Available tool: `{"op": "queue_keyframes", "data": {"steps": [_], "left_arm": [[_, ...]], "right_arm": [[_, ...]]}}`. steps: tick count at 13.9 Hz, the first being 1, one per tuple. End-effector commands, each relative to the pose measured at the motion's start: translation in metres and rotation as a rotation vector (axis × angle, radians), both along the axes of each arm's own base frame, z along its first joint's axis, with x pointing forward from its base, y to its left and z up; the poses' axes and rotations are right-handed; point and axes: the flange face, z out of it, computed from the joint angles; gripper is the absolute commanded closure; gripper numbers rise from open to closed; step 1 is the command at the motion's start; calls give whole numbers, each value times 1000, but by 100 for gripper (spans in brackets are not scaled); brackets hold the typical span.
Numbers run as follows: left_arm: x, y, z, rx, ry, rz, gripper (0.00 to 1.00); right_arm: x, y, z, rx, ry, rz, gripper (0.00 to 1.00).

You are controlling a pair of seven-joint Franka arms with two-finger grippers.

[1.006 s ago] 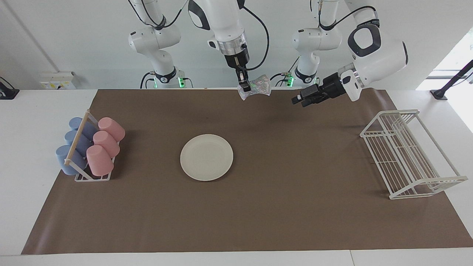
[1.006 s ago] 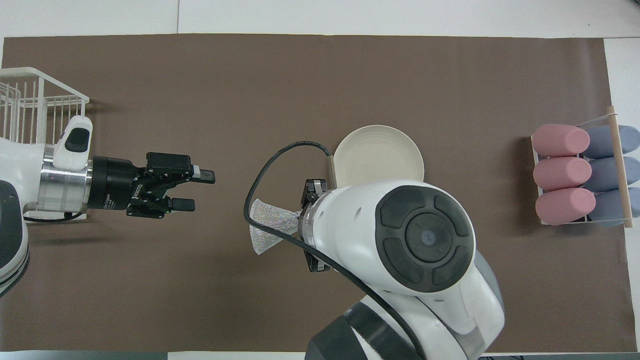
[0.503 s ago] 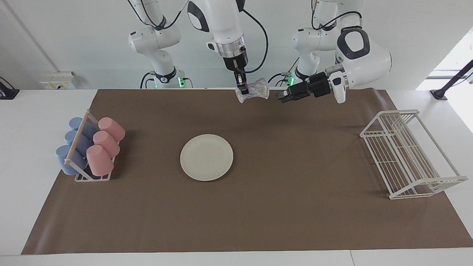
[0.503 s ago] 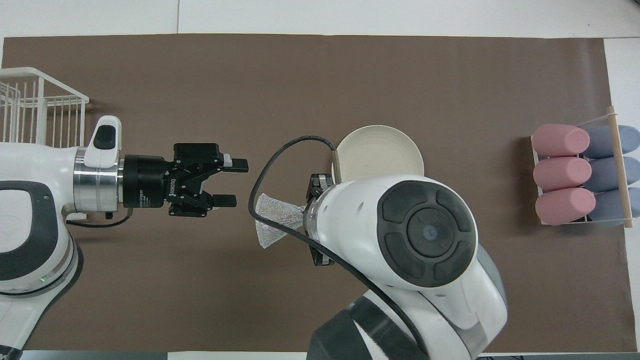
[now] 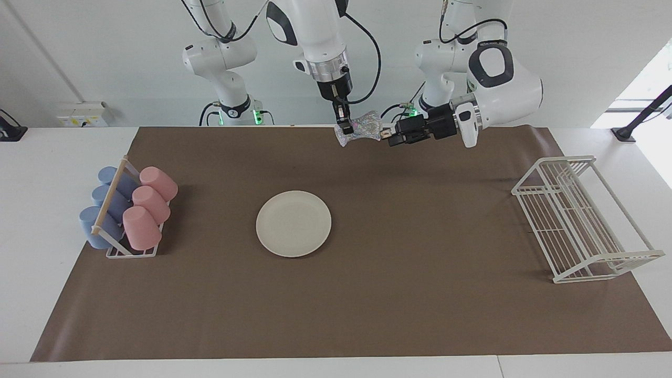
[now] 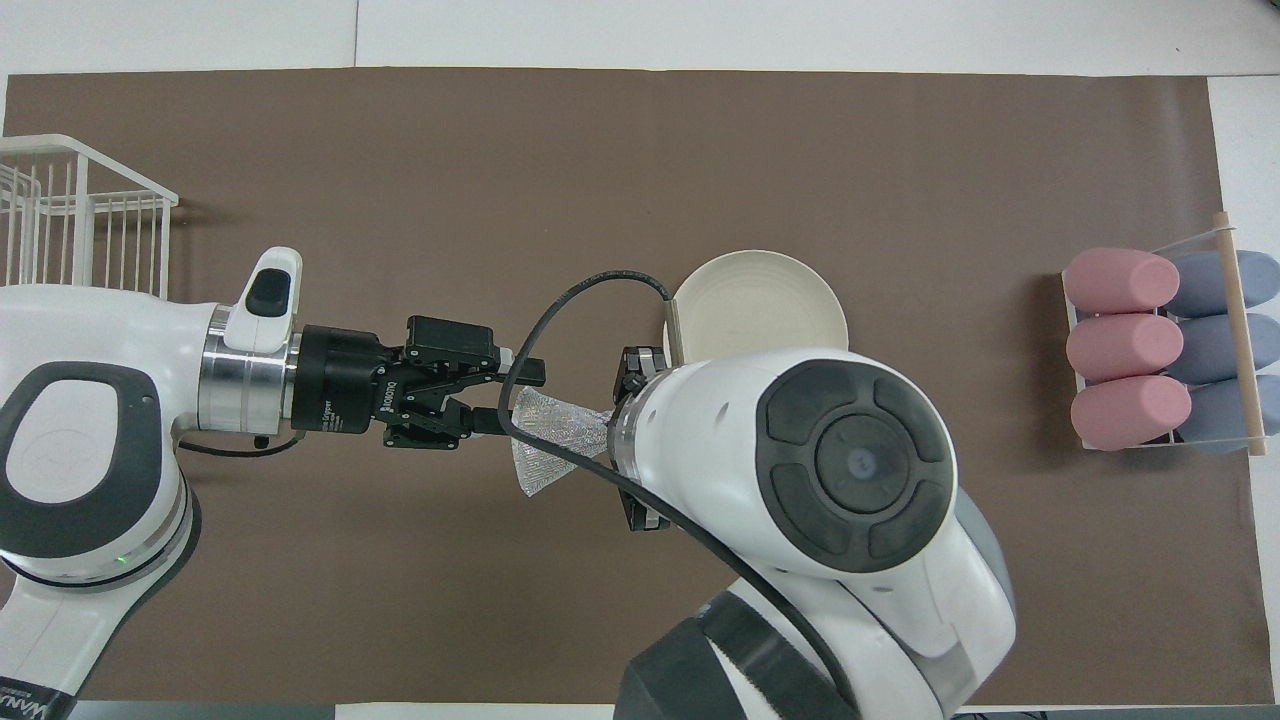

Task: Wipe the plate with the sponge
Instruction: 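Grasp the sponge with the left gripper from the right gripper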

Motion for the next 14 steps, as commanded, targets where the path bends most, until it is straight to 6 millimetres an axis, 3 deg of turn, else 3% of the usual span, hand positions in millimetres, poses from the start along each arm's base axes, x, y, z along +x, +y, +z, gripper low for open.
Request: {"op": "queue_keyframes", "data": {"steps": [1, 3, 8, 9, 10, 11, 14], "left_arm": [[-6, -3, 1, -24, -4, -21, 62], [-6, -4, 0, -24, 3, -23, 100], [-8, -4, 4, -26, 14, -25, 100], [-8, -4, 6, -26, 13, -22, 100], [-8, -3, 6, -26, 17, -21, 100], [-7, -2, 6, -26, 18, -17, 100], [-5, 3, 7, -23, 22, -10, 100]], "right_arm": [[4, 0, 2, -14, -5, -9, 100], [4, -1, 1, -16, -3, -9, 100], [3, -7, 1, -26, -3, -6, 100], [2, -9, 2, -35, 5, 5, 68], [-1, -13, 2, -45, 4, 33, 8], [0, -18, 1, -50, -1, 48, 0], [5, -30, 4, -59, -22, 126, 0]]}}
